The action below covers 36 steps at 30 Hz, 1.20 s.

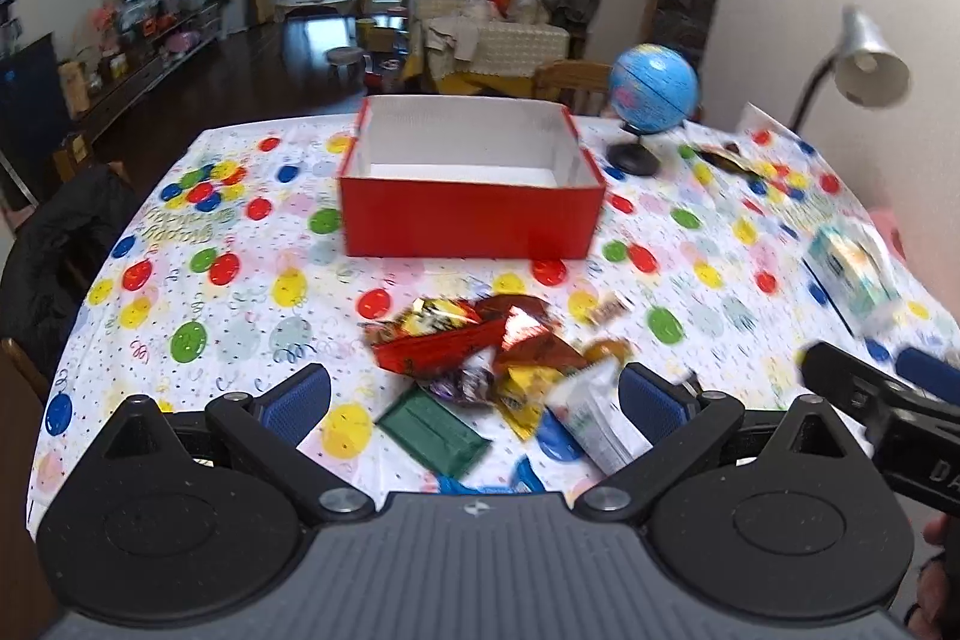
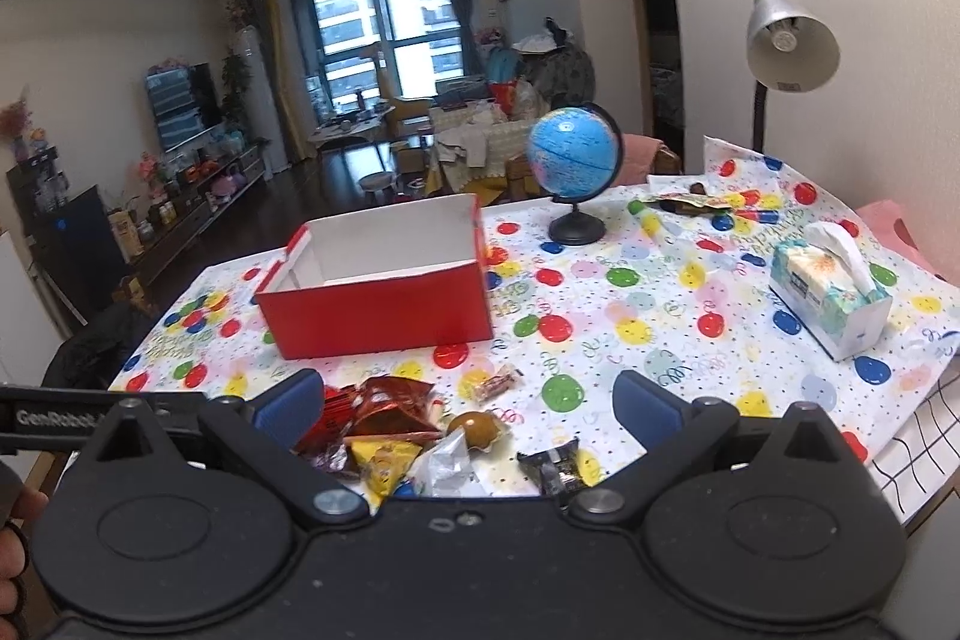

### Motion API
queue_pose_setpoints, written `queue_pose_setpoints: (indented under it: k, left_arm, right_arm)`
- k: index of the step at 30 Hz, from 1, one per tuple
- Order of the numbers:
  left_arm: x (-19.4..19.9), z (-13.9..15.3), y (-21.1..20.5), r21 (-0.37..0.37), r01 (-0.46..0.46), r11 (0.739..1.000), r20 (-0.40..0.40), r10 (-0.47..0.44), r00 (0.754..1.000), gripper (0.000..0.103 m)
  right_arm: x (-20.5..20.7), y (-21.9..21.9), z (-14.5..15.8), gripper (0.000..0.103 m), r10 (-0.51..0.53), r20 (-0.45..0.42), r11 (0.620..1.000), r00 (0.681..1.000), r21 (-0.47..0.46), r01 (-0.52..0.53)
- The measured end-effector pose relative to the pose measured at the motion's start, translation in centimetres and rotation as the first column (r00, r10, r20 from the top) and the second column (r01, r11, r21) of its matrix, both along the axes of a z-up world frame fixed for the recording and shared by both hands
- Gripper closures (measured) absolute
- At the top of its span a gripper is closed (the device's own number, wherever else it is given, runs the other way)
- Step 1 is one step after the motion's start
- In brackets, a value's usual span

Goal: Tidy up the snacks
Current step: 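Grasp the blue cookie packet with the left tool while the right tool grasps the white-silver packet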

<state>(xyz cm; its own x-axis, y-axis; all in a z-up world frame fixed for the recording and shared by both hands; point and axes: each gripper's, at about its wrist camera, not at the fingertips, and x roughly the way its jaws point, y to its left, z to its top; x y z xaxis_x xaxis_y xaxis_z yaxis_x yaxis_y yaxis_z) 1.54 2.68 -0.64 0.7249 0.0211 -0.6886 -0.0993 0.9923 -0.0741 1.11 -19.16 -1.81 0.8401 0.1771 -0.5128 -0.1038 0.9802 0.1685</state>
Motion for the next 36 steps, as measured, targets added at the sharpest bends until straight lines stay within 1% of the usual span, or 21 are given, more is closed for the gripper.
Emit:
queue_pose_setpoints:
  k: [2, 6, 9, 12, 14, 16, 19, 20, 23, 25, 26, 30, 32, 34, 36]
  left_arm:
    - [0.6, -0.5, 0.4, 0.014, -0.02, 1.0, 0.012, 0.02, 1.0, 0.0]
    - [1.9, -1.6, 0.2, 0.053, -0.021, 0.998, 0.019, 0.02, 1.0, 0.0]
    - [3.1, -2.7, 0.1, 0.043, -0.007, 0.999, -0.02, 0.008, 1.0, 0.0]
    - [3.7, -4.1, 0.1, 0.031, 0.01, 0.999, -0.063, -0.008, 0.998, 0.0]
    - [4.2, -5.1, 0.3, 0.006, 0.022, 1.0, -0.106, -0.021, 0.994, 0.0]
    - [4.5, -6.3, 0.5, -0.005, 0.01, 1.0, -0.152, -0.011, 0.988, 0.0]
    - [5.0, -8.3, 1.0, -0.031, -0.01, 0.999, -0.229, 0.002, 0.973, 0.001]
    - [5.1, -8.9, 1.1, -0.04, -0.014, 0.999, -0.252, 0.003, 0.968, 0.001]
    - [5.3, -10.5, 1.3, -0.059, -0.02, 0.998, -0.31, 0.001, 0.951, 0.001]
    - [5.5, -11.5, 1.4, -0.079, -0.017, 0.997, -0.347, -0.012, 0.938, 0.001]
    - [5.5, -12.0, 1.3, -0.08, -0.016, 0.997, -0.362, -0.014, 0.932, 0.001]
    - [5.7, -13.4, 0.6, -0.072, 0.008, 0.997, -0.405, -0.037, 0.914, 0.001]
    - [5.9, -14.0, 0.3, -0.069, 0.02, 0.997, -0.42, -0.047, 0.906, 0.001]
    - [6.1, -14.5, 0.0, -0.063, 0.03, 0.998, -0.431, -0.054, 0.901, 0.001]
    - [6.3, -15.0, -0.3, -0.056, 0.033, 0.998, -0.442, -0.054, 0.895, 0.002]
  right_arm:
    - [0.8, -0.2, -0.6, 0.0, -0.033, -0.016, 0.999, 0.999, -0.003, 0.033]
    - [2.2, 0.0, -2.0, 0.0, -0.071, -0.014, 0.995, 0.997, -0.064, 0.07]
    - [3.1, -0.3, -3.4, 0.001, -0.085, -0.037, 0.993, 0.996, -0.08, 0.082]
    - [4.0, -0.3, -4.9, 0.004, -0.068, -0.065, 0.993, 0.996, -0.098, 0.062]
    - [4.3, 0.1, -5.9, 0.005, -0.036, -0.085, 0.993, 0.996, -0.115, 0.026]
    - [4.7, 0.6, -6.9, 0.007, -0.01, -0.109, 0.992, 0.994, -0.128, -0.004]
    - [5.4, 1.3, -8.1, 0.01, 0.045, -0.138, 0.987, 0.989, -0.148, -0.066]
    - [5.6, 1.6, -8.6, 0.012, 0.066, -0.151, 0.984, 0.986, -0.154, -0.09]
    - [6.4, 2.3, -10.3, 0.019, 0.124, -0.204, 0.97, 0.971, -0.182, -0.162]
    - [6.7, 2.7, -11.5, 0.021, 0.165, -0.242, 0.955, 0.956, -0.204, -0.216]
    - [6.9, 3.0, -12.1, 0.023, 0.179, -0.26, 0.948, 0.949, -0.213, -0.237]
    - [7.4, 4.0, -13.8, 0.025, 0.213, -0.302, 0.924, 0.929, -0.246, -0.292]
    - [7.7, 4.4, -14.4, 0.029, 0.229, -0.319, 0.911, 0.919, -0.261, -0.318]
    - [8.0, 4.9, -14.8, 0.031, 0.247, -0.327, 0.897, 0.912, -0.278, -0.343]
    - [8.2, 5.4, -15.1, 0.036, 0.262, -0.33, 0.881, 0.907, -0.303, -0.365]
